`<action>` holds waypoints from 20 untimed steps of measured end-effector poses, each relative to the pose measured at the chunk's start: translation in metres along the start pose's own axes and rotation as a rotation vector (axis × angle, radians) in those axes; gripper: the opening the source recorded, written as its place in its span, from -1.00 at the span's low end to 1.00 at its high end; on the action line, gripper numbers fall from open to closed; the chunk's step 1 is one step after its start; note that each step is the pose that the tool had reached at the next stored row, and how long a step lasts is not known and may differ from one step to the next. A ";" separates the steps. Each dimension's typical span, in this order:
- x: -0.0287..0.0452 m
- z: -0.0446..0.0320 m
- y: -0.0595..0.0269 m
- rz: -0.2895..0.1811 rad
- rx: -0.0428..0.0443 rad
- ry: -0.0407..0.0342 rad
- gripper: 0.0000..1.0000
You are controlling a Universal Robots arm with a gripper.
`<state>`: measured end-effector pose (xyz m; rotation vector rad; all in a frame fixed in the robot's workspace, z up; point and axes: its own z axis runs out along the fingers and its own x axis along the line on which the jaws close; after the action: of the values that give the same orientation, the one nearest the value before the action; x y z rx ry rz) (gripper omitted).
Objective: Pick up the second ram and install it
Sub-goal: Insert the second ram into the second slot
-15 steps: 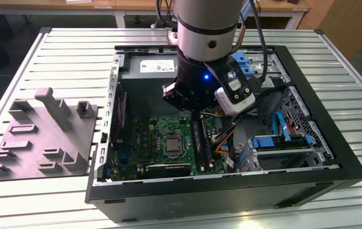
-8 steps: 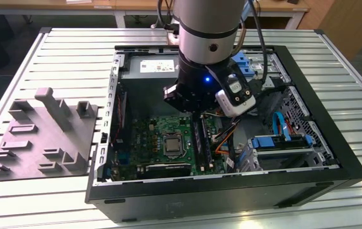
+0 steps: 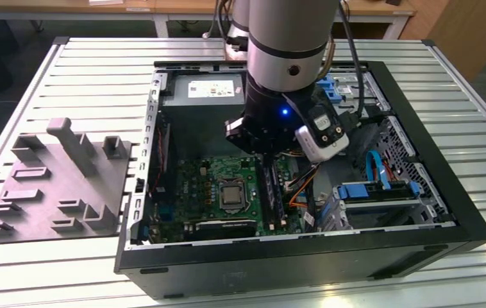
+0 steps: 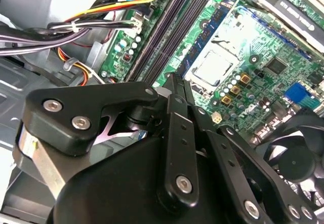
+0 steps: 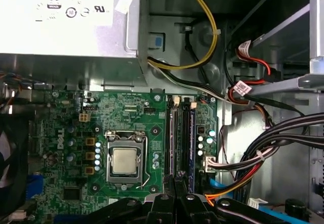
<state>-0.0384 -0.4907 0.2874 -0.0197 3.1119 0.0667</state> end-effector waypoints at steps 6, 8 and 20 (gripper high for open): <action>-0.0010 0.0021 -0.0036 0.017 0.0001 -0.0008 -0.77; -0.0015 0.0035 -0.0041 0.017 0.0001 -0.0007 -0.77; -0.0032 0.0141 -0.0071 0.017 -0.0045 -0.0007 -0.77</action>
<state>-0.0347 -0.4971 0.2731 0.0067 3.1115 0.0742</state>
